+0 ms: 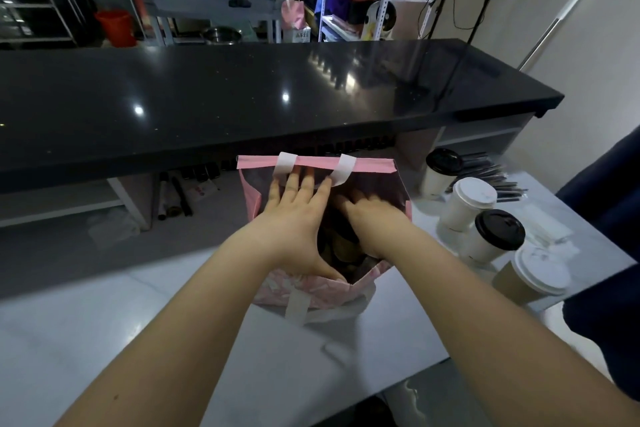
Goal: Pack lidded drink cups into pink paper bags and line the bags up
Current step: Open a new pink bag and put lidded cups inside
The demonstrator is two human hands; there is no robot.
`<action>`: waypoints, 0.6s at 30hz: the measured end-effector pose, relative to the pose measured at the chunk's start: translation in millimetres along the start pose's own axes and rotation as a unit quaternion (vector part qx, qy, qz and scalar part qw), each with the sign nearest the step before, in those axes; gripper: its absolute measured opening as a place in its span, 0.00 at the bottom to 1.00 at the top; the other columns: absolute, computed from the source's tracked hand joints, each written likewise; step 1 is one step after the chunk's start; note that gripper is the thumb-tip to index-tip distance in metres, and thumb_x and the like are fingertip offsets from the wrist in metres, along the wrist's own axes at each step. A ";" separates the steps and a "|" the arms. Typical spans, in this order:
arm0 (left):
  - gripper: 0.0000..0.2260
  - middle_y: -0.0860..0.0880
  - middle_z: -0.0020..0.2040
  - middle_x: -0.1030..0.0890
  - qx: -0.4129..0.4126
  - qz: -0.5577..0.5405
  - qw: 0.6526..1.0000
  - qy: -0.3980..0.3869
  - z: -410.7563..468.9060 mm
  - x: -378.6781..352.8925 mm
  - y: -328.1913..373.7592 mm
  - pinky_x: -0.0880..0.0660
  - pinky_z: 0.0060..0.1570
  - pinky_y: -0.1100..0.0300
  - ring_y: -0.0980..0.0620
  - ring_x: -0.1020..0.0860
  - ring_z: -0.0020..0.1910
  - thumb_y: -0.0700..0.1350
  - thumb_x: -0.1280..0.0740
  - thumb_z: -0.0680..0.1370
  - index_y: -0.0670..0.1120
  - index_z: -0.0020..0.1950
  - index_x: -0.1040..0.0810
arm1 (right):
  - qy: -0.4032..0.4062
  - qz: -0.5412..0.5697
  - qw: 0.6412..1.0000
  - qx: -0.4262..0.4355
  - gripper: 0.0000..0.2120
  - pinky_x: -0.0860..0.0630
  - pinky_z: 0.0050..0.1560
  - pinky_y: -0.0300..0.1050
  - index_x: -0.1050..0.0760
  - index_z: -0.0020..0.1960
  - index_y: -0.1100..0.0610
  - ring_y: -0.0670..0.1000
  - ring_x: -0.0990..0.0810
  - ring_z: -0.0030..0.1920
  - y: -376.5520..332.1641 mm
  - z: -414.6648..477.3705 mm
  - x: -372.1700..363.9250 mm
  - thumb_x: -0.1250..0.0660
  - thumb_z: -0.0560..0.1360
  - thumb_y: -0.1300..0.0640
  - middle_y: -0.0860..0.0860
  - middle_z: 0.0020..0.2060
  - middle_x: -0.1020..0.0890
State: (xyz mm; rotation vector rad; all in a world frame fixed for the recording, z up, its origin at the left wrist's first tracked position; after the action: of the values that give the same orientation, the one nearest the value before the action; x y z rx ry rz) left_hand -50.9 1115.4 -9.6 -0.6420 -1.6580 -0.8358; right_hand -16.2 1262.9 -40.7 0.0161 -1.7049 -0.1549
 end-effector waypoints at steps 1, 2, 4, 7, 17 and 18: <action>0.63 0.51 0.77 0.69 0.003 -0.003 1.000 0.015 -1.2 1.3 -0.8 0.82 0.54 0.51 0.56 0.88 0.57 0.74 0.29 0.60 0.54 0.77 0.69 | -0.019 0.027 0.999 -0.012 0.38 0.28 0.57 0.54 0.45 0.74 0.50 0.61 0.31 0.62 2.4 0.6 -7.2 0.31 0.70 0.63 0.57 0.65 0.31; 0.62 0.52 0.77 0.68 0.006 -0.003 1.000 0.030 -1.6 2.7 -1.9 0.82 0.52 0.52 0.58 0.89 0.54 0.74 0.30 0.60 0.54 0.77 0.68 | -0.033 0.046 0.998 -0.020 0.38 0.27 0.59 0.55 0.46 0.74 0.49 0.62 0.32 0.64 5.1 0.7 -13.2 0.31 0.71 0.63 0.57 0.67 0.33; 0.62 0.49 0.78 0.68 0.005 0.009 0.999 0.050 -0.5 4.5 -4.0 0.79 0.63 0.47 0.54 0.86 0.62 0.76 0.32 0.60 0.52 0.77 0.67 | -0.045 0.059 0.997 -0.016 0.39 0.29 0.64 0.56 0.47 0.75 0.48 0.61 0.34 0.68 8.9 1.2 -21.8 0.30 0.71 0.60 0.56 0.71 0.36; 0.63 0.47 0.79 0.67 0.007 0.024 0.998 0.061 0.4 7.0 -5.9 0.69 0.72 0.40 0.48 0.77 0.72 0.78 0.36 0.59 0.51 0.78 0.67 | -0.087 0.074 0.993 0.023 0.40 0.44 0.75 0.58 0.57 0.78 0.43 0.57 0.53 0.78 6.0 1.4 -33.1 0.35 0.76 0.42 0.52 0.79 0.54; 0.58 0.49 0.80 0.58 0.020 0.021 0.994 0.109 -4.8 9.3 -4.2 0.64 0.73 0.42 0.48 0.66 0.77 0.74 0.33 0.63 0.51 0.80 0.60 | -0.137 0.048 0.989 0.023 0.40 0.64 0.75 0.57 0.69 0.76 0.41 0.54 0.68 0.76 5.9 -3.0 -47.9 0.47 0.77 0.32 0.48 0.76 0.69; 0.56 0.49 0.81 0.57 0.016 0.024 0.993 0.114 -6.6 11.8 -2.4 0.62 0.75 0.42 0.48 0.64 0.78 0.73 0.33 0.65 0.51 0.80 0.59 | -0.152 0.050 0.987 0.026 0.40 0.64 0.75 0.59 0.69 0.76 0.40 0.54 0.68 0.77 7.1 -1.3 -41.8 0.46 0.76 0.32 0.47 0.77 0.68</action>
State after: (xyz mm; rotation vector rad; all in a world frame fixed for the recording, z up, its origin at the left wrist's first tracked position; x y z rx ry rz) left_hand -51.7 1108.6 2.3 -0.5401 -1.4410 -0.8159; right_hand -8.5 1274.0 -80.9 -0.0576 -2.0100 -0.0382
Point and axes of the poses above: each hand's wrist, its own z-axis towards the middle knuckle, its own x-axis out of the back of the hand, y = z × x, the point moved 4 cm from there along z, towards the middle knuckle
